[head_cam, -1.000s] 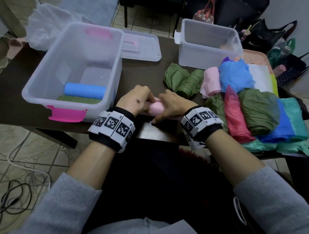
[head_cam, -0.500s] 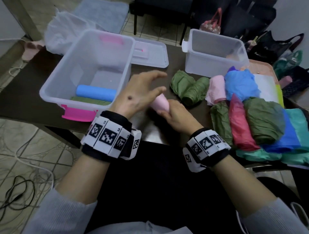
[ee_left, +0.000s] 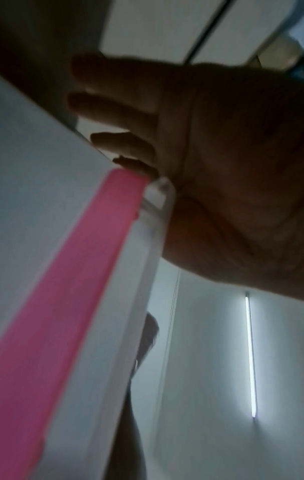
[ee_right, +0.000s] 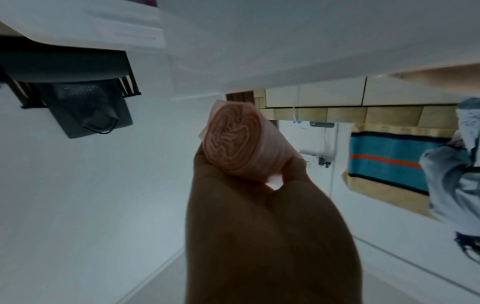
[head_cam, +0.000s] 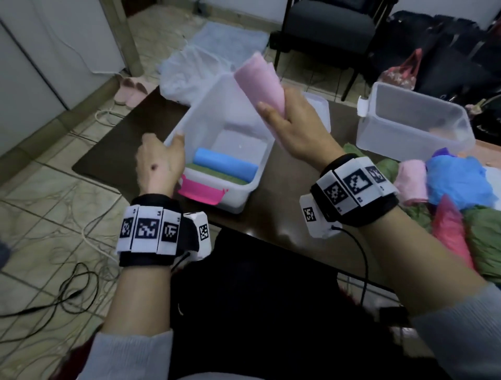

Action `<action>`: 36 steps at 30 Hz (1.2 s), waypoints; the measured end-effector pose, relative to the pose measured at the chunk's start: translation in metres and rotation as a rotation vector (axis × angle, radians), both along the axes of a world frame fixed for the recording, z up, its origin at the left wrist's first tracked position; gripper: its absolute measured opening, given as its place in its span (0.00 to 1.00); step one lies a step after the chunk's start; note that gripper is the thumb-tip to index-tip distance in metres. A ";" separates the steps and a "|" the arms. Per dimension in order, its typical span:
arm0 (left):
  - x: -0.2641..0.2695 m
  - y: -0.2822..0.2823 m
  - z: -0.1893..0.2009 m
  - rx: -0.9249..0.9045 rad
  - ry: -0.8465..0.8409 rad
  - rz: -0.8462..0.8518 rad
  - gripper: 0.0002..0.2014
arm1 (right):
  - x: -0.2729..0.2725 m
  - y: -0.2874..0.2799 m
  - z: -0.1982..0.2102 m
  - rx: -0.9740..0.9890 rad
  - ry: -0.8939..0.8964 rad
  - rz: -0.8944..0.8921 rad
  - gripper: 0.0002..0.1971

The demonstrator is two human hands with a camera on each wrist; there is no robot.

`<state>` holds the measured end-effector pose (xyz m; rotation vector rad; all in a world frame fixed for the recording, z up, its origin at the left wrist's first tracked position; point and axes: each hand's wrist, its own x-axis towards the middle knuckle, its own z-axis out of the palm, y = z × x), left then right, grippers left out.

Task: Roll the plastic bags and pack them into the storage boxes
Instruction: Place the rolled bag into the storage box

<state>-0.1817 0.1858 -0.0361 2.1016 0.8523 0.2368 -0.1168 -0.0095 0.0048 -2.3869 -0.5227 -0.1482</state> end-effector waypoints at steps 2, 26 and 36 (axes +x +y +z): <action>-0.001 0.002 -0.007 -0.138 -0.076 0.006 0.21 | 0.008 0.016 0.006 -0.095 -0.039 0.053 0.22; -0.041 0.000 -0.043 -0.087 -0.481 -0.062 0.15 | 0.040 0.070 -0.021 -0.670 0.354 0.015 0.25; -0.038 -0.002 -0.041 -0.035 -0.494 -0.058 0.14 | 0.035 0.068 -0.014 -0.639 0.422 0.027 0.22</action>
